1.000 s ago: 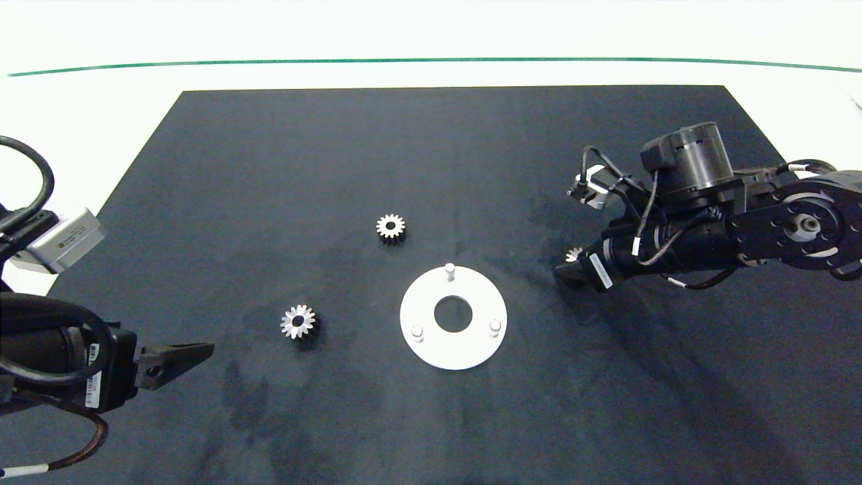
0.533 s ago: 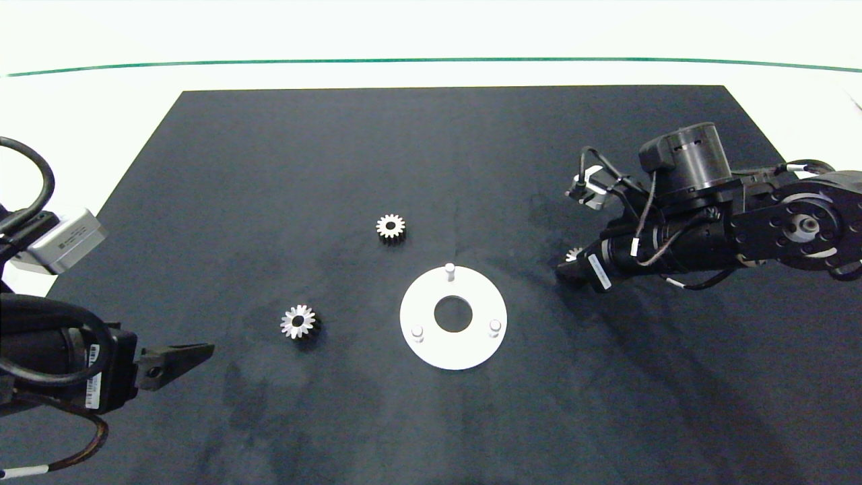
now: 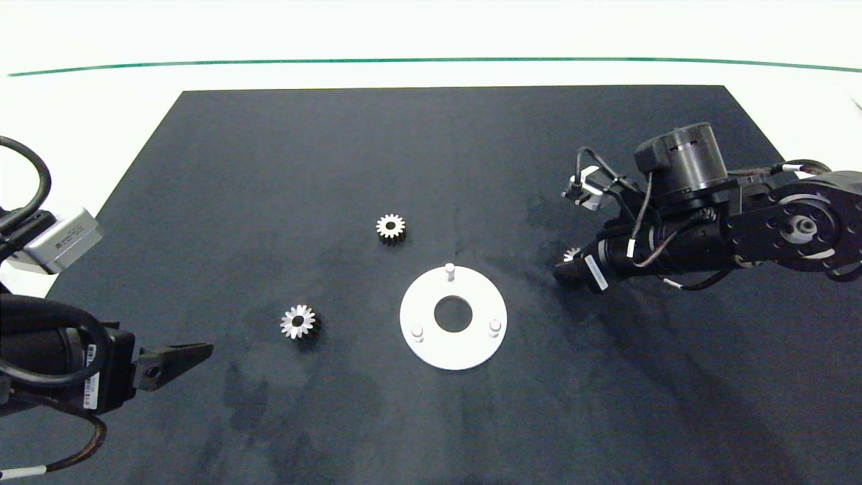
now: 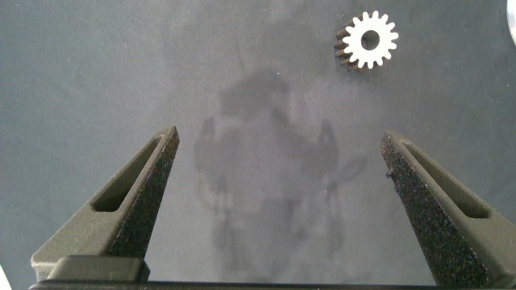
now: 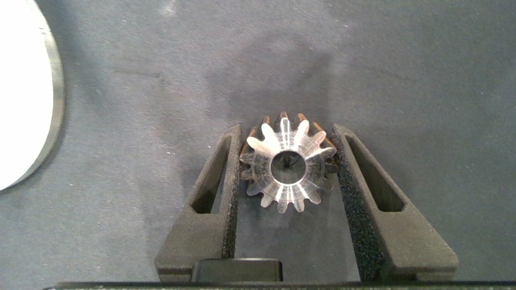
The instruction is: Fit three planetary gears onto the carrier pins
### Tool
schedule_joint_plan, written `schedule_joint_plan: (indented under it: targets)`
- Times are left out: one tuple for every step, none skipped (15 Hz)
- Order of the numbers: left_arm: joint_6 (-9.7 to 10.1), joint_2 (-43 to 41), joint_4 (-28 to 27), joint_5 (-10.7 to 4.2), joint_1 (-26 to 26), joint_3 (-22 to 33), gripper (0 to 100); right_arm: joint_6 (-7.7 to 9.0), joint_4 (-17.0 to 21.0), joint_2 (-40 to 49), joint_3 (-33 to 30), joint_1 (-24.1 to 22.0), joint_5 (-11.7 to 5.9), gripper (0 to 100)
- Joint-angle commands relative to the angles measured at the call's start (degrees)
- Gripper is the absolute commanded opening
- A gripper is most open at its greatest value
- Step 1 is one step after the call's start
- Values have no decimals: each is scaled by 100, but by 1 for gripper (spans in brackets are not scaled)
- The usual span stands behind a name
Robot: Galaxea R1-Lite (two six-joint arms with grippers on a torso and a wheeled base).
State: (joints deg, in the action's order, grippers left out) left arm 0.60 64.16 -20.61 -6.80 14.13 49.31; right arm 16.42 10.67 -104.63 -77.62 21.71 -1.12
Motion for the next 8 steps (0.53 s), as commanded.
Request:
schedule_joint_plan:
  targets:
    - [2,-17,-13,-5,-7,-9,100,10,6,22,-8,17,-28,25]
    - [2,-17,-13,-5,-7,-9,100,10,6,31,-17,35,-28,22]
    - [2,-17,-13,-5,-7,-18,100,10,6,31,-17,35,-37,21]
    - [2,-17,-13,-5,-7,-18,100,1,14,83,-8,44,-37,19]
    - [2,-9,-13,-5,-7,-9,100,-7,14,127,-8,52,-37,16]
    - [2,-17,-13,-5,-7,-9,100,-34,14,180,1,52,-55,15]
    - [2,-17,-13,-5,-7,-9,100,-34,23,233,19,61,-55,13]
    - [2,-26,-13,-5,-7,-9,100,-34,32,285,27,88,-55,10]
